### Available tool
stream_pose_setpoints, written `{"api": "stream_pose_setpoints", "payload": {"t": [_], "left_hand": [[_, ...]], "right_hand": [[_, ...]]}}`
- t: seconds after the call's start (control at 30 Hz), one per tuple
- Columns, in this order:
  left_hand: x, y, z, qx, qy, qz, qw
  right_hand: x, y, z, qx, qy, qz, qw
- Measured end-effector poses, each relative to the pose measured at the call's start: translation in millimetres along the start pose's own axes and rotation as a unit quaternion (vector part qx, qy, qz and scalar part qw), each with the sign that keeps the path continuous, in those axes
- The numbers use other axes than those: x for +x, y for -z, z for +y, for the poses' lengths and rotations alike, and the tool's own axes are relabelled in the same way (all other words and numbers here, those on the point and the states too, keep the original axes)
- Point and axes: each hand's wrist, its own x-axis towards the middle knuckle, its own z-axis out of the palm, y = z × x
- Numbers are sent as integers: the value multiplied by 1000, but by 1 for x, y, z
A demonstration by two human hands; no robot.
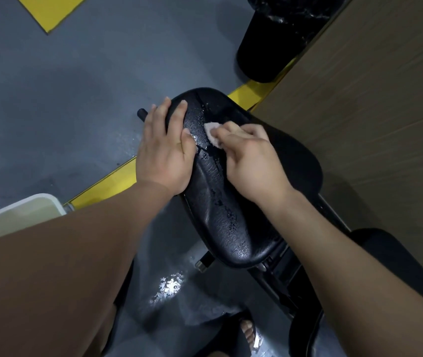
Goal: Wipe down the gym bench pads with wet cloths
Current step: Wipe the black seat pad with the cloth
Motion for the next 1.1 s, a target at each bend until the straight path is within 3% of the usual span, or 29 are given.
{"api": "stream_pose_setpoints", "payload": {"t": [0.2, 0.37, 0.57, 0.77, 0.93, 1.1], "left_hand": [[0, 0, 0, 8, 0, 0, 1000], [0, -1, -1, 5, 6, -2, 1000], [1, 0, -1, 10, 2, -11, 1000], [0, 0, 0, 6, 3, -9, 1000], [0, 0, 0, 4, 6, -11, 1000], [0, 1, 0, 1, 1, -8, 1000]], "right_hand": [[46, -8, 12, -21, -77, 3, 997], [21, -3, 1, -2, 7, -9, 1000], [74, -7, 8, -27, -72, -49, 996], [44, -3, 0, -22, -14, -44, 999], [79, -16, 4, -38, -50, -65, 996], [95, -17, 5, -14, -21, -96, 995]]}}
